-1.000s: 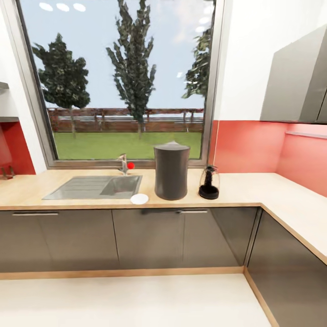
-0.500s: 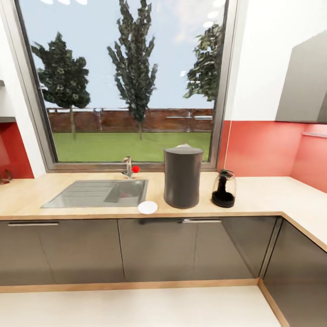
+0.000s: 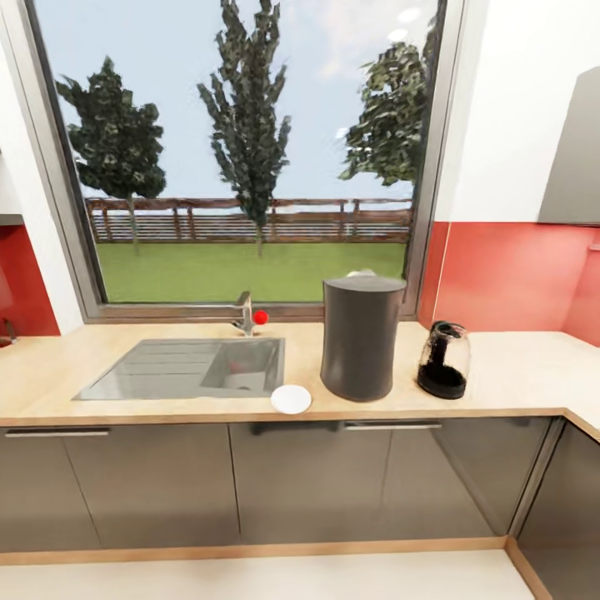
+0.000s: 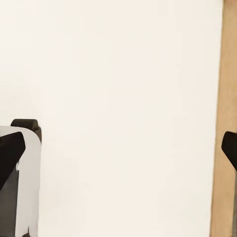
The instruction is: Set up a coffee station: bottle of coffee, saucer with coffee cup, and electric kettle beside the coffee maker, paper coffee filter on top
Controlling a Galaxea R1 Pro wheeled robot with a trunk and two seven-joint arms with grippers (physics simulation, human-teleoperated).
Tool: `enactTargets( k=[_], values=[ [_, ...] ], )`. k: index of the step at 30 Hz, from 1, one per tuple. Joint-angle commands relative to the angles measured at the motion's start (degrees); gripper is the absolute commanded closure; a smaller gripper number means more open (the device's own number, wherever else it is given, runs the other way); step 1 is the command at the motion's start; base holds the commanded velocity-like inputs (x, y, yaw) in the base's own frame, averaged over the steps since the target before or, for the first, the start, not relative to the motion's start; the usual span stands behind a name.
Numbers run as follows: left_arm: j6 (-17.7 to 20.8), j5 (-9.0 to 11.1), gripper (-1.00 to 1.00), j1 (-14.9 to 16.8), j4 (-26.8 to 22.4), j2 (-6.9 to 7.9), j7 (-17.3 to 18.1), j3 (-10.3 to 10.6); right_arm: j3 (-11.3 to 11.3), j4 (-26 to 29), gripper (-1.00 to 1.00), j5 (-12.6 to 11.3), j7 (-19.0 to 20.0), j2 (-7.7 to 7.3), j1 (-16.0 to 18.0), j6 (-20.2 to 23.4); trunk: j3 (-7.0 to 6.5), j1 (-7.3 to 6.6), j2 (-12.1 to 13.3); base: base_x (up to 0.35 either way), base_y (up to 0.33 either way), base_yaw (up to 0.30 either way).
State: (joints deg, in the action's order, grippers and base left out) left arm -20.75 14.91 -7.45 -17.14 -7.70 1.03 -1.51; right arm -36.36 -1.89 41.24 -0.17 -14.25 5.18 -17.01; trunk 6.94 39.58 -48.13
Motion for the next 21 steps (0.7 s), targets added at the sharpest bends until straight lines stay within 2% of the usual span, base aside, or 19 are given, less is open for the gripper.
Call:
enactTargets(
  k=[1, 21],
  values=[
    [-0.04, 0.13, -1.00, -0.02, -0.09, -0.03, 0.11, -0.15, -0.47, -0.20, -1.00, 0.31, 0.07, -0.10, 0.06, -0.34, 0.07, 0.04, -0.06, 0.238, 0.269, 0.000],
    [-0.08, 0.05, -1.00, -0.02, -0.09, -0.03, 0.11, -0.16, -0.47, -0.19, -1.00, 0.31, 1.22, -0.43, -0.69, -0.57, 0.07, 0.04, -0.06, 0.154, 0.310, 0.000]
  ],
)
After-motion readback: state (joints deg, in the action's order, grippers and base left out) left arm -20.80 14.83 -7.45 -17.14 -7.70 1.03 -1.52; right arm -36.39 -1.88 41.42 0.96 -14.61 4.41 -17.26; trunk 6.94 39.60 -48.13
